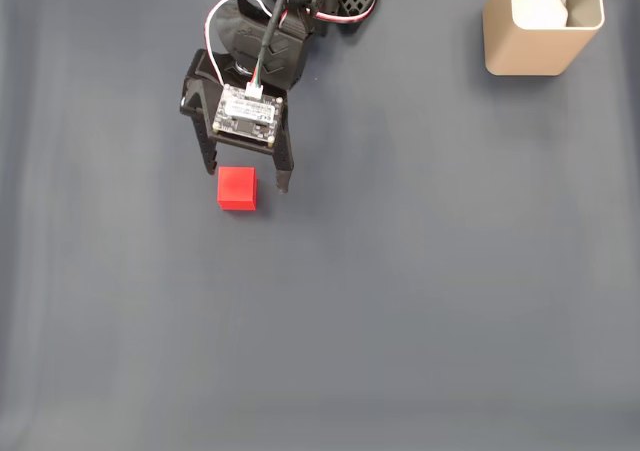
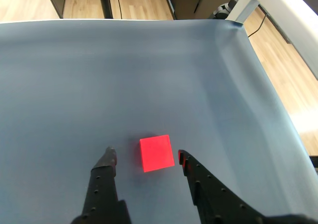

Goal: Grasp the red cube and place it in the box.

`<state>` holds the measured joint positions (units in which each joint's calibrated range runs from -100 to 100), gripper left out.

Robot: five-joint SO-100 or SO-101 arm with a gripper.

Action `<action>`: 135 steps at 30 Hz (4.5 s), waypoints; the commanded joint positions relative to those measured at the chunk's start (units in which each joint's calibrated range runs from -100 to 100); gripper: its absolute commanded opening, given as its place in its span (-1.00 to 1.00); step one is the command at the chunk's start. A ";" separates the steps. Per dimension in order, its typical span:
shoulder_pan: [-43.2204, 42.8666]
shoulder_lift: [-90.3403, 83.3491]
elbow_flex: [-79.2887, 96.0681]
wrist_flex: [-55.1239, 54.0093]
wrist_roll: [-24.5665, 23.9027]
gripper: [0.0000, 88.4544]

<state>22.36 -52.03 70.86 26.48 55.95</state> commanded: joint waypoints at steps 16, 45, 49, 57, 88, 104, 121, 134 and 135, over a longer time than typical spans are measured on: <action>0.32 4.21 -2.76 -1.25 0.29 -0.29; 1.25 12.18 -10.51 -0.92 -0.39 -0.29; 0.61 12.00 -10.33 -0.51 -0.44 -0.29; -1.52 11.48 -10.33 1.79 -1.86 -0.29; -0.81 13.39 -10.97 -0.43 -2.78 -0.28; 2.24 18.67 -12.42 -4.04 -1.76 -0.28; 1.96 19.27 -8.69 -5.43 -0.68 -0.28; 1.74 19.96 -5.86 -6.91 -0.68 -0.28; 1.74 20.22 -5.86 -6.99 -0.73 -0.28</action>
<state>24.09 -32.06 65.21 20.71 55.36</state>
